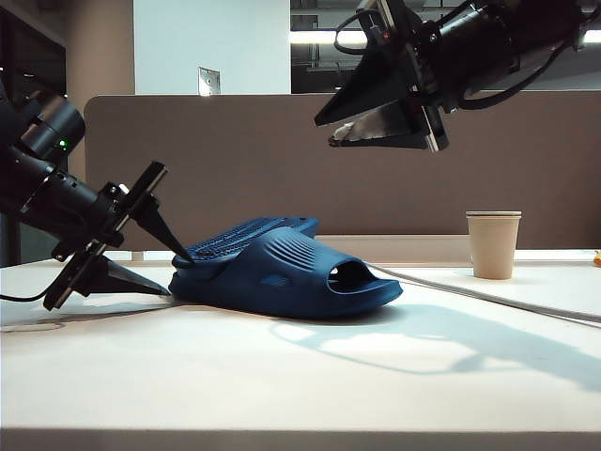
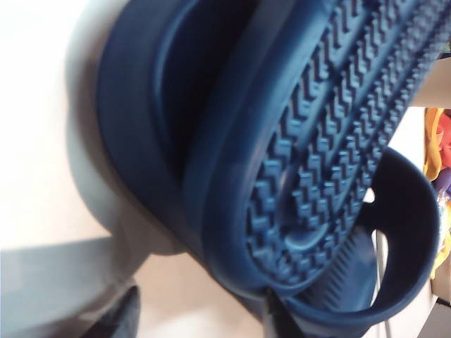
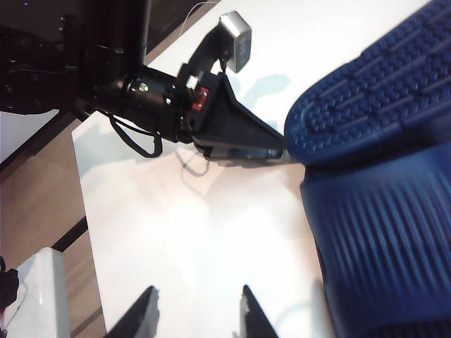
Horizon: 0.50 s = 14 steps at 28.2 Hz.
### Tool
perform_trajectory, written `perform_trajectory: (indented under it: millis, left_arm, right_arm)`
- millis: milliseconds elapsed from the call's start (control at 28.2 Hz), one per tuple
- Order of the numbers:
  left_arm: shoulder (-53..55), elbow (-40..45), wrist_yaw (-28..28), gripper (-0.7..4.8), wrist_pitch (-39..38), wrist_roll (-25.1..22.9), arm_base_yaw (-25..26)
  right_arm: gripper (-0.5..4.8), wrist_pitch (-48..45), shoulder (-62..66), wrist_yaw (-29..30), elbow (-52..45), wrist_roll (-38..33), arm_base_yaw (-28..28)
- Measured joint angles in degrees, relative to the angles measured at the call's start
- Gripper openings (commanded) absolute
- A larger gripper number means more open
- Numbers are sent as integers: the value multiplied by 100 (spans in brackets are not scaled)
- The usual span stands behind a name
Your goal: Interlock the pair of blue slippers on the table with their fronts facing up.
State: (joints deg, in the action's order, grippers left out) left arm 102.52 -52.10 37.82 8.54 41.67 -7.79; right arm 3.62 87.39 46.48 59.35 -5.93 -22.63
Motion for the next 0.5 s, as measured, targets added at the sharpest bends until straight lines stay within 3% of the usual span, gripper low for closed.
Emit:
perform_trajectory:
  millis: [213, 496]
  left_arm:
    - [2, -2, 4, 224, 540, 199, 2]
    - [17, -4, -59, 224, 671, 284, 2]
  right_arm:
    - [148, 98, 2, -33, 0, 7, 0]
    - [148, 98, 2, -55, 0, 66, 0]
